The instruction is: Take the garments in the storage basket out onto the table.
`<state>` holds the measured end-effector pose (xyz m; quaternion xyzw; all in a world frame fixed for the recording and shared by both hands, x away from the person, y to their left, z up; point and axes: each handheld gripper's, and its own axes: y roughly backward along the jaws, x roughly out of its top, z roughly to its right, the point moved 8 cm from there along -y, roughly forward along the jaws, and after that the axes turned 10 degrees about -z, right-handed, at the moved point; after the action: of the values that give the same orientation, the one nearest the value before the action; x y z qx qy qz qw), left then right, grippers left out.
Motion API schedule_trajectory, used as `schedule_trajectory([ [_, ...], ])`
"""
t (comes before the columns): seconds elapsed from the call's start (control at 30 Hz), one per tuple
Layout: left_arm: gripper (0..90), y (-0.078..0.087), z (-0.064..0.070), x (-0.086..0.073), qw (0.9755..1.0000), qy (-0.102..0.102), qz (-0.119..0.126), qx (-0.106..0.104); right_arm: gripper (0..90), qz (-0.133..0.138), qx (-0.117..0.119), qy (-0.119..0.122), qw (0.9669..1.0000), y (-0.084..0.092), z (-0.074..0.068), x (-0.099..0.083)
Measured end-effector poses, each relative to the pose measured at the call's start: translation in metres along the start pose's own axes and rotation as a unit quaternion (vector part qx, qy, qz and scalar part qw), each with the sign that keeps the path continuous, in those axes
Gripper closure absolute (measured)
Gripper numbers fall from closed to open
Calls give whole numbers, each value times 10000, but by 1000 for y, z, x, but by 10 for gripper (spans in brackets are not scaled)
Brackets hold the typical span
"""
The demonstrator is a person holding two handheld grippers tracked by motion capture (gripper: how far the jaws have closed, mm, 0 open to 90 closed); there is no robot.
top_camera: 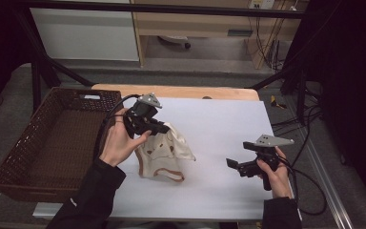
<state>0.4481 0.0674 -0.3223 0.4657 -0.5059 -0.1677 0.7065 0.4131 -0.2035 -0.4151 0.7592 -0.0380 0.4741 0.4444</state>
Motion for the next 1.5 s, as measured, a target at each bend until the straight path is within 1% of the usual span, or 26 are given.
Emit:
schedule_trajectory([
  [0.17, 843, -12, -2, -8, 9999, 88, -60, -82, 5, 7, 2, 4, 10000, 0, 0, 0],
  [0.23, 805, -14, -2, -11, 9998, 127, -73, -103, 5, 3, 0, 1, 10000, 0, 0, 0],
  [0.3, 735, -15, -4, -13, 9999, 147, -38, -27, 5, -9, 4, 2, 10000, -1, 0, 0],
  [0.33, 672, -15, -5, -15, 9998, 200, -13, -9, 5, -1, 3, 0, 10000, -1, 0, 0],
  [0.37, 585, -15, -5, -15, 9998, 200, -13, -9, 5, -5, 5, 1, 10000, -1, 0, 0],
  [0.4, 518, -13, -6, -18, 9994, 324, -1, -96, 4, -2, 7, 0, 10000, -1, 0, 0],
  [0.43, 485, -12, -7, -20, 9992, 391, -7, -110, 5, 0, 9, -1, 10000, -1, 0, 0],
  [0.5, 368, -9, -8, -21, 9990, 441, 7, -100, 5, 1, 11, 9, 10000, -1, 0, 0],
  [0.53, 337, -4, -9, -25, 9988, 494, 25, -28, 4, -6, 14, -3, 10000, -1, -1, 0],
  [0.57, 307, -4, -9, -25, 9988, 494, 25, -28, 5, -5, 13, 2, 10000, -1, -1, 0],
  [0.6, 264, 2, -10, -28, 9986, 502, 47, 137, 5, 0, 16, 4, 10000, -1, -1, 0],
  [0.63, 246, 6, -10, -30, 9985, 504, 85, 212, 5, 3, 13, 9, 10000, -1, -1, 0],
  [0.67, 231, 9, -9, -32, 9984, 491, 98, 264, 5, 4, 11, 6, 10000, -1, -1, 0],
  [0.77, 160, 19, -8, -37, 9976, 562, 207, 353, 4, -9, -3, 1, 10000, -2, -1, 0],
  [0.87, 143, 25, -7, -44, 9973, 604, 288, 312, 5, -16, -6, 7, 10000, -2, -1, 0],
  [0.97, 111, 31, -10, -52, 9965, 637, 376, 379, 5, -10, -5, -6, 10000, -1, -1, 0],
  [1.0, 110, 31, -10, -52, 9965, 637, 376, 379, 4, -6, 0, -16, 10000, -1, -1, 0],
  [1.03, 110, 34, -11, -57, 9960, 698, 430, 355, 4, -2, -3, 1, 10000, -1, 0, 0],
  [1.13, 104, 38, -13, -65, 9952, 747, 504, 394, 5, -20, -14, 3, 10000, -2, 0, 0],
  [1.17, 101, 38, -13, -65, 9952, 747, 504, 394, 5, -20, -14, 3, 10000, -2, 0, 0],
  [1.27, 93, 43, -16, -77, 9939, 784, 637, 441, 5, -14, -17, -7, 10000, -2, 0, 0],
  [1.3, 91, 43, -16, -77, 9939, 784, 637, 441, 4, -14, -13, -10, 10000, -2, 0, 0],
  [1.33, 88, 43, -19, -84, 9931, 850, 671, 441, 5, -15, -14, -5, 10000, -2, 0, 0],
  [1.37, 82, 43, -19, -84, 9931, 850, 671, 441, 5, -19, -24, -11, 10000, -2, 0, 0],
  [1.4, 76, 44, -22, -91, 9924, 882, 704, 498, 5, -30, -26, -13, 10000, -2, 0, 0],
  [1.5, 72, 45, -27, -101, 9910, 957, 768, 530, 5, -39, -17, -8, 10000, -3, -1, -1],
])
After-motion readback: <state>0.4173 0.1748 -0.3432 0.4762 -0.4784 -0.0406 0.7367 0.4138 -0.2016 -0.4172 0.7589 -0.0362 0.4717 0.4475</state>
